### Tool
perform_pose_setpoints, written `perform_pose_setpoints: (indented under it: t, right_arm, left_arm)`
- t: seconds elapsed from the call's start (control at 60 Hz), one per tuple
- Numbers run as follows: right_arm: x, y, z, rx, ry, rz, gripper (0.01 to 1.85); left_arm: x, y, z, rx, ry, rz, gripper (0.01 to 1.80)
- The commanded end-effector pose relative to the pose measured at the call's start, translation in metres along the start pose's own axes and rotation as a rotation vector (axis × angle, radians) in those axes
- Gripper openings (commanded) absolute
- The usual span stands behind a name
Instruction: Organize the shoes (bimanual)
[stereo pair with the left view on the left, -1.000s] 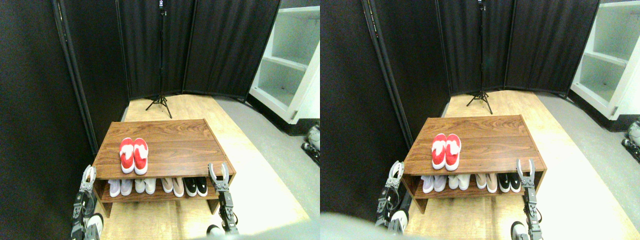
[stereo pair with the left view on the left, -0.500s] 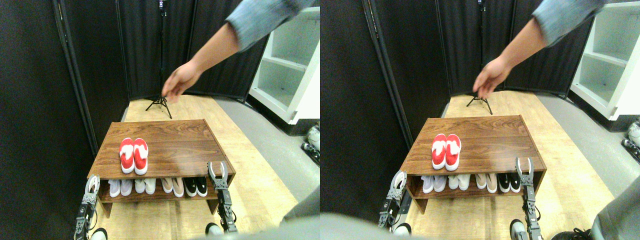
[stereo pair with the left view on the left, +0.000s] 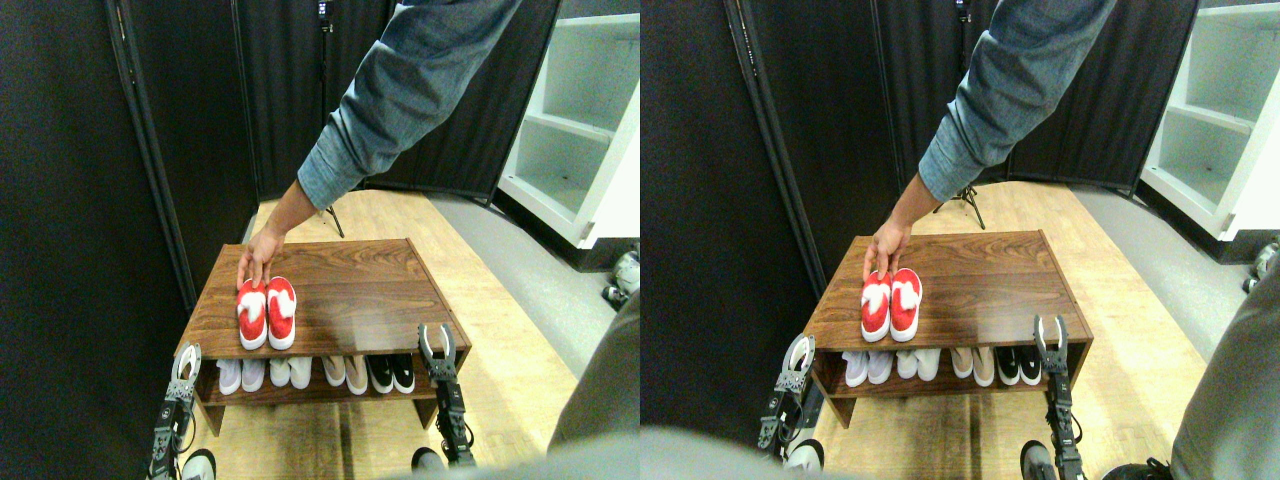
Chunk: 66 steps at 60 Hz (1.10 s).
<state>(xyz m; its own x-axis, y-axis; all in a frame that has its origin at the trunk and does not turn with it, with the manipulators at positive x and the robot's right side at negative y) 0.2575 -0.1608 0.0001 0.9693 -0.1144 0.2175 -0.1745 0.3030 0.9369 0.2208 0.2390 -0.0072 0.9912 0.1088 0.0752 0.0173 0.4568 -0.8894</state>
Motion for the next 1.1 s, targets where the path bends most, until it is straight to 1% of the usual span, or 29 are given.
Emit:
perform_pose_setpoints:
  t: [0.017, 0.1, 0.3, 0.467, 0.517, 0.567, 0.633, 0.7, 0.75, 0.833, 0.9, 0.95, 1.0, 1.033, 1.05, 1.067, 1.1]
  right_arm:
    - [0.000, 0.004, -0.001, -0.010, -0.008, 0.032, 0.17]
    - [0.000, 0.004, 0.000, 0.001, -0.025, 0.028, 0.11]
    - [-0.001, 0.005, 0.001, -0.018, -0.028, 0.032, 0.01]
    - [-0.003, 0.004, 0.002, 0.005, -0.037, 0.022, 0.01]
    - [-0.003, 0.003, 0.003, 0.008, -0.041, 0.024, 0.01]
    - [-0.003, 0.003, 0.003, 0.006, -0.044, 0.031, 0.01]
    - [-0.002, 0.001, 0.003, 0.017, -0.045, 0.032, 0.01]
    - [-0.002, 0.000, 0.003, 0.013, -0.051, 0.023, 0.01]
    - [-0.001, 0.000, 0.002, 0.008, -0.051, 0.022, 0.01]
    - [0.000, 0.000, 0.001, 0.010, -0.052, 0.014, 0.01]
    - [0.000, 0.000, 0.000, 0.016, -0.051, 0.016, 0.01]
    - [0.001, -0.001, 0.000, 0.014, -0.049, 0.018, 0.01]
    - [0.002, 0.000, 0.000, 0.022, -0.048, 0.008, 0.01]
    - [0.002, 0.000, -0.001, 0.023, -0.046, 0.011, 0.01]
    - [0.003, 0.000, -0.001, 0.025, -0.044, 0.012, 0.01]
    - [0.003, 0.000, -0.001, 0.025, -0.044, 0.012, 0.01]
    - [0.003, 0.000, -0.001, 0.033, -0.042, 0.014, 0.01]
  left_arm:
    - [0.002, -0.006, 0.002, 0.017, -0.034, -0.037, 0.01]
    - [0.003, -0.006, 0.001, 0.004, -0.039, -0.043, 0.01]
    - [0.004, -0.005, 0.000, -0.005, -0.050, -0.040, 0.01]
    - [0.005, -0.005, -0.001, -0.015, -0.055, -0.038, 0.01]
    - [0.005, -0.005, -0.001, -0.003, -0.046, -0.043, 0.01]
    - [0.003, -0.007, 0.000, 0.042, -0.061, -0.043, 0.01]
    - [0.001, -0.008, 0.001, 0.021, -0.068, -0.045, 0.01]
    - [-0.001, -0.009, 0.002, 0.008, -0.058, -0.050, 0.01]
    - [-0.004, -0.009, 0.003, 0.019, -0.066, -0.060, 0.01]
    - [-0.012, -0.011, 0.003, -0.035, -0.072, -0.061, 0.01]
    - [-0.022, -0.018, 0.001, -0.121, -0.097, -0.029, 0.01]
    - [-0.026, -0.021, -0.001, -0.121, -0.101, -0.027, 0.01]
    - [-0.032, -0.026, -0.003, -0.162, -0.122, -0.019, 0.01]
    - [-0.037, -0.029, -0.005, -0.166, -0.135, -0.013, 0.18]
    - [-0.038, -0.030, -0.005, -0.165, -0.137, -0.013, 0.22]
    - [-0.038, -0.030, -0.005, -0.165, -0.137, -0.013, 0.22]
    - [-0.041, -0.033, -0.007, -0.160, -0.140, -0.007, 0.34]
